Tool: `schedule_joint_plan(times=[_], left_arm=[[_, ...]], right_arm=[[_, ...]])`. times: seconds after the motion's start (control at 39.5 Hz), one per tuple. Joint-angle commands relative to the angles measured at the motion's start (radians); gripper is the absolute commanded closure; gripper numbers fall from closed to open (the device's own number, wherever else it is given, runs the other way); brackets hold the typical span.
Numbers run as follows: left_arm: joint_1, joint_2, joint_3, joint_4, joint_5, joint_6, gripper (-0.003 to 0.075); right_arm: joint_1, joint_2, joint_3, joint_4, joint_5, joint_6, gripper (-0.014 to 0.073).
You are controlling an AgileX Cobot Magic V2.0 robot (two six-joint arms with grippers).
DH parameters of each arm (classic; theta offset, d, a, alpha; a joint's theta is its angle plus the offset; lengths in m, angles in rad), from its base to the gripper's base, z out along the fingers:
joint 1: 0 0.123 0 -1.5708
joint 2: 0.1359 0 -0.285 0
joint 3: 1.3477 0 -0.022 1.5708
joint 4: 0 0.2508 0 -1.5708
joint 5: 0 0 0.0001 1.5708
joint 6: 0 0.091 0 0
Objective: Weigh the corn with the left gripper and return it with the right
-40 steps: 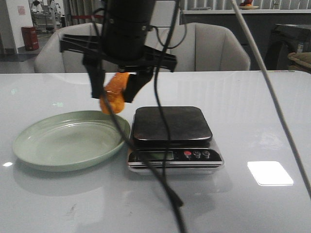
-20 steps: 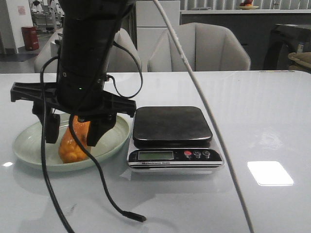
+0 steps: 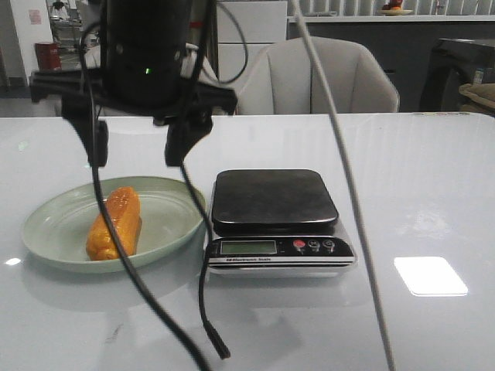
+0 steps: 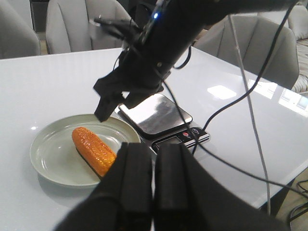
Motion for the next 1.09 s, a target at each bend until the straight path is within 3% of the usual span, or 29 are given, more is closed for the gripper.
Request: schedule_joint_plan(times=[0.0, 0.18, 0.41, 0.61, 0.91, 1.06], left_arm=[[0.002, 0.000, -0.024, -0.006, -0.071, 0.001, 0.0608], [0.002, 0.000, -0.024, -0.006, -0.071, 0.001, 0.0608], [0.002, 0.000, -0.024, -0.006, -0.071, 0.001, 0.0608], [0.002, 0.000, -0.024, -0.006, -0.071, 0.001, 0.0608], [0.002, 0.000, -0.024, -0.006, -0.071, 0.001, 0.0608], [0.002, 0.000, -0.024, -0.006, -0.071, 0.001, 0.0608]], right_arm=[[-0.015, -0.152, -0.035, -0.038, 0.005, -0.135, 0.0028], [-0.045, -0.284, -0.033, -0.038, 0.067, -0.298, 0.0028], [-0.088, -0.458, 0.087, -0.038, 0.076, -0.384, 0.0028], [-0.087, -0.679, 0.366, -0.030, -0.057, -0.386, 0.0028], [-0.087, -1.134, 0.864, -0.026, -0.402, -0.386, 0.0028], [-0.087, -1.380, 1.081, -0.027, -0.495, -0.386, 0.0028]])
